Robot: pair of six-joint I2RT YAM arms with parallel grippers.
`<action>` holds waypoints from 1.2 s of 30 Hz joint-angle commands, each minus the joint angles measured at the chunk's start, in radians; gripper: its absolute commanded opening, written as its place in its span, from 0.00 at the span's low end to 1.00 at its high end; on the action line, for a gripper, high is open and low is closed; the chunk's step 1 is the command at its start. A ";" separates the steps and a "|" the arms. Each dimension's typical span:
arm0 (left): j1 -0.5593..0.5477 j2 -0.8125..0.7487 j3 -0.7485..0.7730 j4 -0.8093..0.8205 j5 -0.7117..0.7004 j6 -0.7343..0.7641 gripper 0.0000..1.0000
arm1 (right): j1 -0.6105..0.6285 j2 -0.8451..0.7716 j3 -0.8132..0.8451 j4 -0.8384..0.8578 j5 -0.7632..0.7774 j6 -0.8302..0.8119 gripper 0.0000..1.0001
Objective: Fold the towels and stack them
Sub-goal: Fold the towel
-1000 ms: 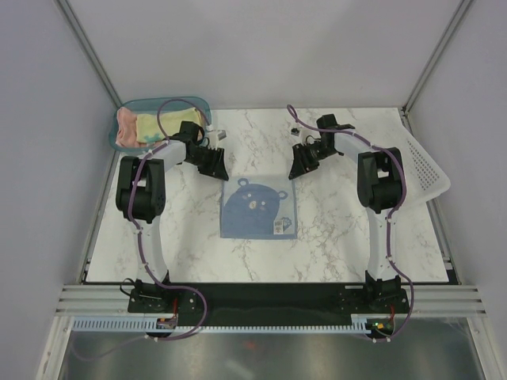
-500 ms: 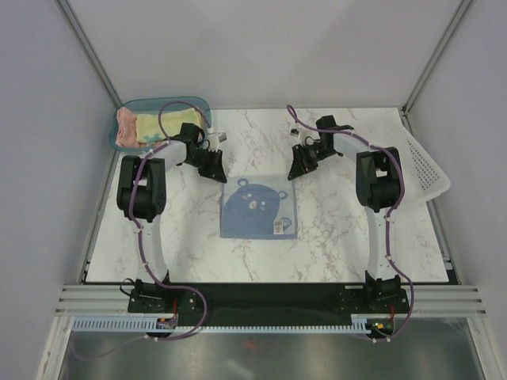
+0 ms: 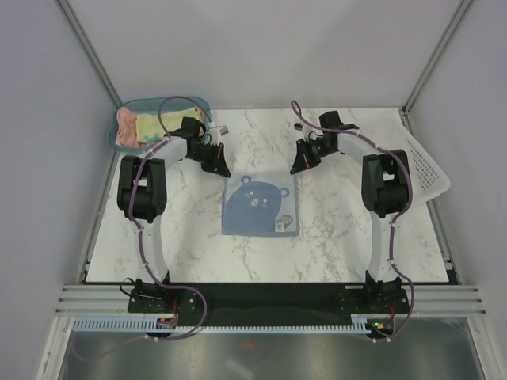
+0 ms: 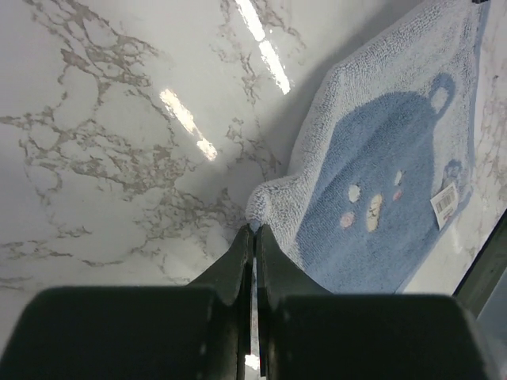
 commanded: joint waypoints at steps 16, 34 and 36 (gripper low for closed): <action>-0.129 -0.521 0.056 0.034 -0.265 -0.155 0.02 | -0.001 -0.726 -0.164 0.291 0.390 0.269 0.00; -0.407 -0.976 -0.262 -0.104 -0.403 -0.305 0.02 | 0.109 -1.395 -0.671 0.241 0.250 0.530 0.00; -0.407 -0.961 -0.274 -0.130 -0.457 -0.325 0.02 | 0.122 -1.393 -0.710 0.253 0.294 0.560 0.00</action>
